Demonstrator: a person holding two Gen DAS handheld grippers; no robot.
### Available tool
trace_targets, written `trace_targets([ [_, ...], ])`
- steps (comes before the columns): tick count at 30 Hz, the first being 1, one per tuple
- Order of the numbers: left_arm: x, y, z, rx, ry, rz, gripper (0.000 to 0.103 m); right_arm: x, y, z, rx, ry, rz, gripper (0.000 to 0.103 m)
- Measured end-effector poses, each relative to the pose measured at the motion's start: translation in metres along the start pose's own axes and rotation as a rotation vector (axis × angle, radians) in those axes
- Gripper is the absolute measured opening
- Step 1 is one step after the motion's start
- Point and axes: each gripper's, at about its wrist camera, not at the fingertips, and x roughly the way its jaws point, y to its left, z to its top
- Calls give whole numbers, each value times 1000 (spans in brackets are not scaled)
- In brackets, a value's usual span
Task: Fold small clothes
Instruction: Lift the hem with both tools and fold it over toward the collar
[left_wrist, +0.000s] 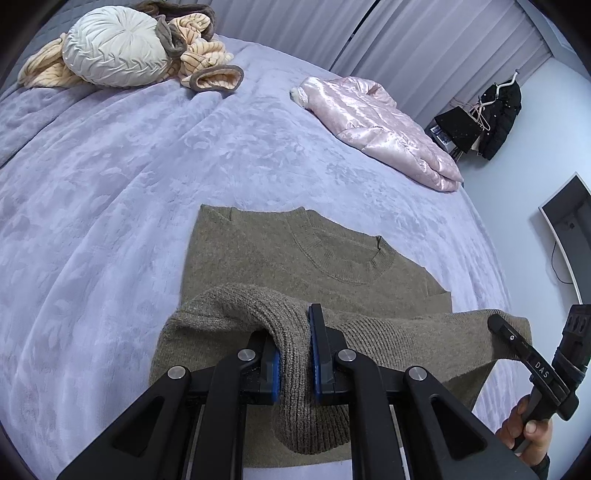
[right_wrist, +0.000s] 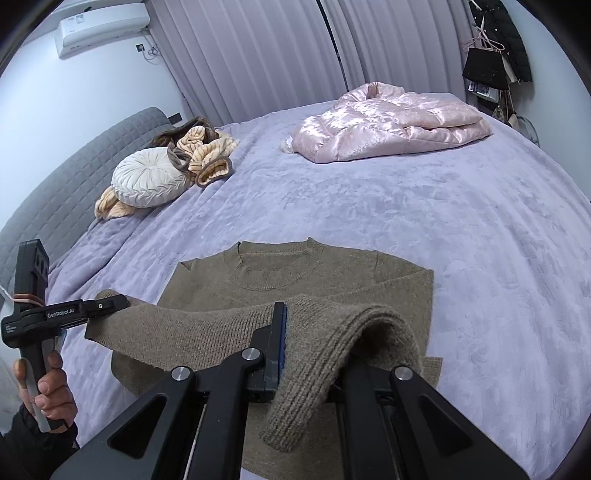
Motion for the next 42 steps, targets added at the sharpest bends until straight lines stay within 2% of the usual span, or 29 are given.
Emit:
trace_targets([
  [9, 40, 14, 17, -36, 61, 40, 14, 39, -9, 20, 21, 46, -11, 6],
  [16, 70, 21, 29, -78, 98, 43, 14, 78, -17, 18, 28, 117, -42, 6],
  [20, 80, 25, 33, -98, 108, 45, 14, 94, -29, 18, 85, 150, -30, 6],
  [25, 99, 39, 36, -165, 162, 58, 14, 111, -34, 21, 95, 172, -46, 6],
  [29, 109, 39, 34, -152, 176, 66, 15, 124, -41, 19, 122, 192, -45, 6],
  [33, 117, 45, 40, -186, 211, 31, 15, 131, -46, 15, 147, 203, -42, 7],
  [38, 123, 60, 47, -263, 280, -67, 15, 137, -61, 14, 251, 216, 5, 10],
  [39, 123, 63, 48, -277, 294, -82, 22, 137, -64, 14, 275, 215, 13, 14],
  [40, 123, 65, 48, -297, 310, -117, 49, 136, -67, 14, 295, 212, 18, 17],
  [41, 119, 67, 47, -317, 296, -148, 63, 134, -69, 14, 305, 208, 15, 30],
  [42, 110, 67, 47, -322, 258, -129, 63, 132, -69, 14, 306, 203, 0, 55],
])
